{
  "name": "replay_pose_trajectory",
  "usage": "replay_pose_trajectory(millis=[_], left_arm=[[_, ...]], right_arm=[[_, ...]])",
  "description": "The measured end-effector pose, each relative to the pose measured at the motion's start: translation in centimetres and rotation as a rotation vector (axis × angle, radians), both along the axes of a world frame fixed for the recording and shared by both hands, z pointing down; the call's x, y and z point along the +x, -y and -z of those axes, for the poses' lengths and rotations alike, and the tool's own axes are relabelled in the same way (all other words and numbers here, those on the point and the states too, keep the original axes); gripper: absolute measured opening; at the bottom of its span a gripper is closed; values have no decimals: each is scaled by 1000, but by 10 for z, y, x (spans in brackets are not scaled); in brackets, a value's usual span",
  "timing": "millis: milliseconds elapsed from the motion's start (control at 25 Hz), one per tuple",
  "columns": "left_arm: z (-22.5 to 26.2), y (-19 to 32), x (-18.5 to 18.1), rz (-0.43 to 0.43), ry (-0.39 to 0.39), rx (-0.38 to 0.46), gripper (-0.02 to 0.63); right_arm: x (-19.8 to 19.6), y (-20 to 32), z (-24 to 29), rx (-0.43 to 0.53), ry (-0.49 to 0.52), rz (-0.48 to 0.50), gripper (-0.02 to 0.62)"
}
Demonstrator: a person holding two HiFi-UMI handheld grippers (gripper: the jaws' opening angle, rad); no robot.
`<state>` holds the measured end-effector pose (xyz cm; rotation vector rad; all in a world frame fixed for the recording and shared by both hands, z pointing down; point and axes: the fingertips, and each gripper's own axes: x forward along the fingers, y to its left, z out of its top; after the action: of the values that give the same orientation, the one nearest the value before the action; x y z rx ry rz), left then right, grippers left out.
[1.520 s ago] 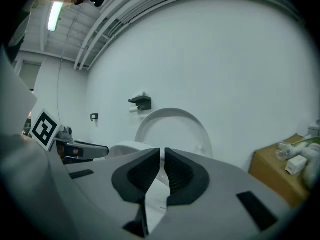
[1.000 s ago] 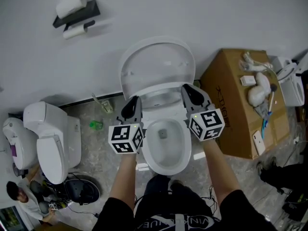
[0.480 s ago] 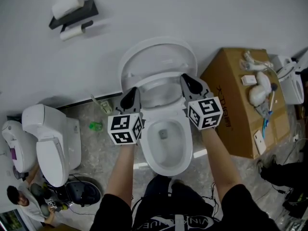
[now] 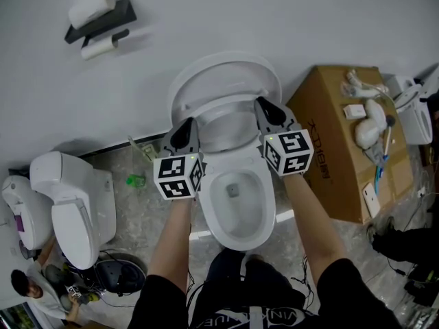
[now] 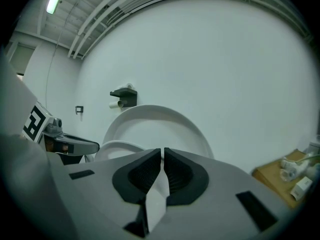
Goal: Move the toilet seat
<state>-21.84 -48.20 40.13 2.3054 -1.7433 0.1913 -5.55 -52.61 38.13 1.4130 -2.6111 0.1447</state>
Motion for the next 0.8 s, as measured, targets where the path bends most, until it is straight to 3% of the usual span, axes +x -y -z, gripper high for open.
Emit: replay_pose_trajectory(millis=[480, 640, 800], left_arm=[[0, 5, 1, -9, 62, 21, 3], [15, -4, 0, 3, 193, 113, 3], [29, -11, 4, -4, 162, 157, 3]], right_arm=[[1, 6, 1, 21, 44, -17, 9], [4, -4, 7, 43, 123, 11, 9], [7, -18, 14, 72, 138, 34, 9]])
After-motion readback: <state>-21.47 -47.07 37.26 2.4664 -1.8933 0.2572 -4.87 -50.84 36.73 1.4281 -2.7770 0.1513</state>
